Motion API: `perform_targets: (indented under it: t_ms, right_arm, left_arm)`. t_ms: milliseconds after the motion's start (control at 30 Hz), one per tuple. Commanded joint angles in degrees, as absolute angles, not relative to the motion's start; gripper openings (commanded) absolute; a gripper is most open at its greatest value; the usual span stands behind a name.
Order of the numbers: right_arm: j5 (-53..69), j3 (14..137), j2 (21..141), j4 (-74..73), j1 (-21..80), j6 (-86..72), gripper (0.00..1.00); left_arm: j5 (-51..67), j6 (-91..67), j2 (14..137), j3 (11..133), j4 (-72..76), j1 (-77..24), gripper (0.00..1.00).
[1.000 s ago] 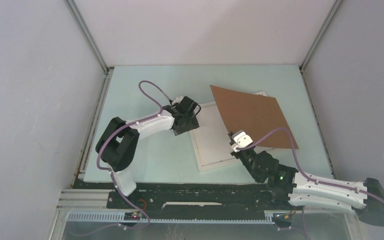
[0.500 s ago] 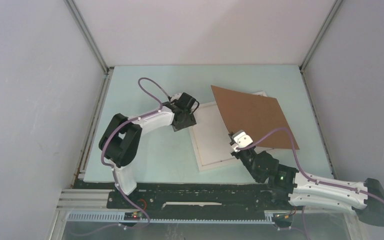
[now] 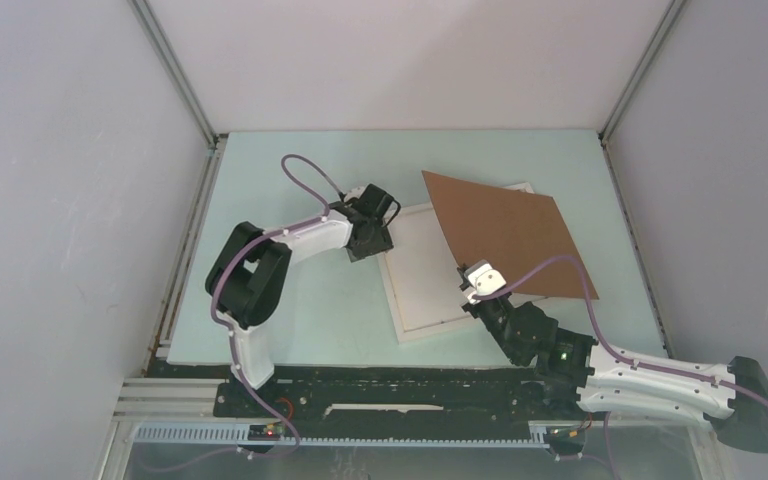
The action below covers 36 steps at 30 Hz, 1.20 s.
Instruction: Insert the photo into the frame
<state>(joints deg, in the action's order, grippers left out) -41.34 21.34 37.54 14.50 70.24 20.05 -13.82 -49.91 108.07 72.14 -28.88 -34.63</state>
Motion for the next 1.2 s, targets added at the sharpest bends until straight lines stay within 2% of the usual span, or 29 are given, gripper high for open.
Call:
perform_targets:
  t_ms: [0,67,100,200,233,267,533,567,600,633,667,700,767,867,933,1033,1167]
  right_arm:
    - [-39.89,21.27,37.03,18.01,70.41,10.77,0.0]
    - [-39.85,21.27,37.04,17.94,70.4,10.73,0.0]
    - [-39.87,21.27,37.07,17.93,70.47,10.72,0.0]
    - [-39.89,21.27,36.96,17.8,70.42,10.82,0.0]
    - [-40.02,21.26,36.9,17.76,70.4,10.77,0.0]
    - [-40.04,21.28,36.88,17.75,70.42,10.75,0.0]
    - [-39.9,21.27,38.45,18.47,70.4,10.32,0.0]
    - [-39.86,21.29,38.68,18.84,70.33,10.33,0.0]
    - [-39.82,21.27,39.2,19.26,70.36,10.37,0.0]
    - [-39.63,21.39,39.75,19.62,70.34,10.44,0.0]
    - [-39.56,21.58,40.27,20.05,70.38,10.4,0.0]
    - [-39.22,21.69,40.78,20.45,70.4,10.41,0.0]
    - [-38.7,21.86,41.95,21.24,70.39,10.37,0.0]
    - [-38.16,21.88,43.51,22.03,70.41,9.54,0.0]
    - [-37.6,21.88,44.35,22.35,70.41,8.96,0.0]
    - [-37.12,21.88,45.54,22.85,70.44,8.31,0.0]
    - [-36.27,21.88,47.51,24.4,70.4,8.17,0.0]
  left_arm:
    - [-15.76,-48.39,109.36,75.18,-29.09,-33.94,0.64]
    - [-15.65,-48.26,109.6,75.48,-29.24,-33.7,0.6]
    - [-15.72,-48.21,109.63,75.5,-29.26,-33.7,0.53]
    - [-15.93,-47.79,109.17,74.82,-29.04,-33.62,0.23]
    - [-15.81,-47.73,108.93,74.28,-28.71,-33.51,0.06]
    - [-15.56,-47.8,108.7,73.78,-28.37,-33.3,0.01]
    - [-14.35,-47.04,106.56,71.87,-26.33,-32.8,0.0]
    - [-14.02,-46.56,105.96,71.85,-26.29,-32.74,0.03]
    - [-13.66,-45.96,105.2,71.66,-26.29,-32.64,0.14]
    - [-13.23,-45.18,104.01,71.14,-26.07,-32.54,0.35]
    - [-12.88,-44.4,102.5,70.19,-25.48,-32.39,0.52]
    - [-12.43,-43.67,100.52,68.91,-24.77,-32.29,0.63]
    - [-11.91,-42.72,95.28,65.91,-23.6,-32.13,0.77]
    - [-8.87,-43.29,85.17,61.01,-22.94,-31.34,0.85]
    - [0.31,-46.13,79.09,56.35,-17.53,-30.08,0.9]
    - [18.86,-54.87,74.01,49.21,0.02,-29.68,0.99]
    - [26.71,-64.59,75.37,48.07,13.32,-32.37,0.99]
